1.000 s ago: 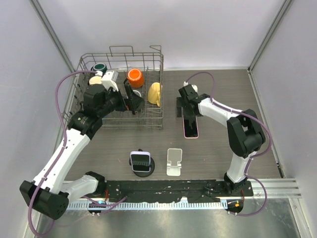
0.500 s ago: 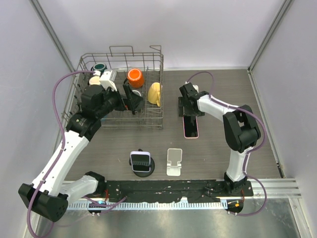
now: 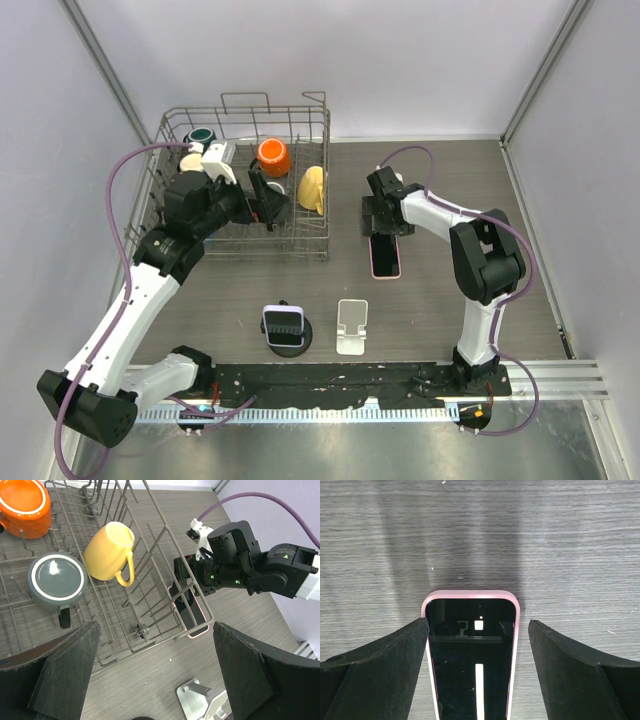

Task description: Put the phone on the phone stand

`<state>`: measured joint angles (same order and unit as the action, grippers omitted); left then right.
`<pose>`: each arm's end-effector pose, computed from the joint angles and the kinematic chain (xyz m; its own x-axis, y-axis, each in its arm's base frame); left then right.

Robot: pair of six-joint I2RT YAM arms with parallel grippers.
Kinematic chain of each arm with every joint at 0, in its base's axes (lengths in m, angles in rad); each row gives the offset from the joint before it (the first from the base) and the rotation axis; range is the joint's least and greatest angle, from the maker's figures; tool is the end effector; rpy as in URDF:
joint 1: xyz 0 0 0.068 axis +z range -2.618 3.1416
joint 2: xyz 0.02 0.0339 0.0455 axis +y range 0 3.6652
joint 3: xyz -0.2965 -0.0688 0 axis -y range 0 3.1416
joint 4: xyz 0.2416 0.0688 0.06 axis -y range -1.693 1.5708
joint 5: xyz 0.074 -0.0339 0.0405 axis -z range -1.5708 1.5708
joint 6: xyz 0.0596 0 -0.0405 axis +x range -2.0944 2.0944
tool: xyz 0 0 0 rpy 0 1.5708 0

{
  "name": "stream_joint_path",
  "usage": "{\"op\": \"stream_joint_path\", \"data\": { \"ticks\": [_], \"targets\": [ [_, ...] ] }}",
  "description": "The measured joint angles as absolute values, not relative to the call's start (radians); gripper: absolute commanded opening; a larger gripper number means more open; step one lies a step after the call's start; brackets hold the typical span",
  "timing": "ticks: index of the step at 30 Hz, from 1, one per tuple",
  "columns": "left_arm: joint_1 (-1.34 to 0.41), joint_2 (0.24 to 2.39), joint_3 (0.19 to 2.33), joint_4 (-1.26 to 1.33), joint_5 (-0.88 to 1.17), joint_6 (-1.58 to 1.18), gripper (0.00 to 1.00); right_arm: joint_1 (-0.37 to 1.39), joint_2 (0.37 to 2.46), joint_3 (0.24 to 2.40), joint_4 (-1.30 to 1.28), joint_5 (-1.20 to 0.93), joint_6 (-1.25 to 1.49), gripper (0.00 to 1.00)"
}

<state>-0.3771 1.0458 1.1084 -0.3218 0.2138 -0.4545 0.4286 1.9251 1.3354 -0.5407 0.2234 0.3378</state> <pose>0.2153 -0.0989 0.4112 -0.4558 -0.2809 -0.8446 0.3900 0.7899 -0.4732 0.3815 0.1598 0.1876 -0.8821 -0.0477 -0.4686 -0.0286 0.9984 -0.0478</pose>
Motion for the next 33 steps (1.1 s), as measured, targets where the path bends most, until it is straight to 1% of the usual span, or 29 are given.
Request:
{"op": "stream_joint_path", "data": {
  "ticks": [8,16,18,19,21,22,23,24,26,27,31,33],
  "targets": [
    [-0.377,1.048,1.108,-0.322,0.213,-0.451,1.0,0.429,1.925,1.305,-0.493,0.172,0.327,0.88],
    [-0.377,1.052,1.108,-0.321,0.222,-0.451,1.0,0.43,1.925,1.285,-0.485,0.178,0.324,0.87],
    [-0.377,1.052,1.108,-0.321,0.221,-0.45,1.0,0.43,1.927,1.285,-0.486,0.175,0.324,0.8],
    [-0.377,1.052,1.108,-0.321,0.22,-0.447,1.0,0.43,1.93,1.287,-0.485,0.17,0.323,0.69],
    [-0.377,1.053,1.108,-0.321,0.219,-0.443,1.0,0.428,1.941,1.304,-0.502,0.158,0.319,0.59],
    [-0.377,1.054,1.108,-0.321,0.219,-0.442,1.0,0.425,1.946,1.314,-0.514,0.155,0.319,0.42],
    [-0.377,1.056,1.108,-0.321,0.22,-0.441,1.0,0.423,1.951,1.322,-0.525,0.151,0.321,0.32],
    [-0.377,1.058,1.108,-0.321,0.22,-0.441,1.0,0.422,1.952,1.324,-0.527,0.146,0.321,0.17],
    [-0.377,1.065,1.108,-0.321,0.221,-0.441,1.0,0.422,1.953,1.325,-0.527,0.146,0.324,0.05],
    [-0.377,1.066,1.108,-0.322,0.222,-0.441,1.0,0.422,1.951,1.324,-0.527,0.147,0.324,0.01],
    [-0.377,1.067,1.108,-0.322,0.226,-0.441,1.0,0.424,1.916,1.283,-0.495,0.173,0.337,0.01],
    [-0.377,1.067,1.108,-0.322,0.227,-0.441,1.0,0.425,1.855,1.214,-0.452,0.196,0.35,0.01]
  ]
}}
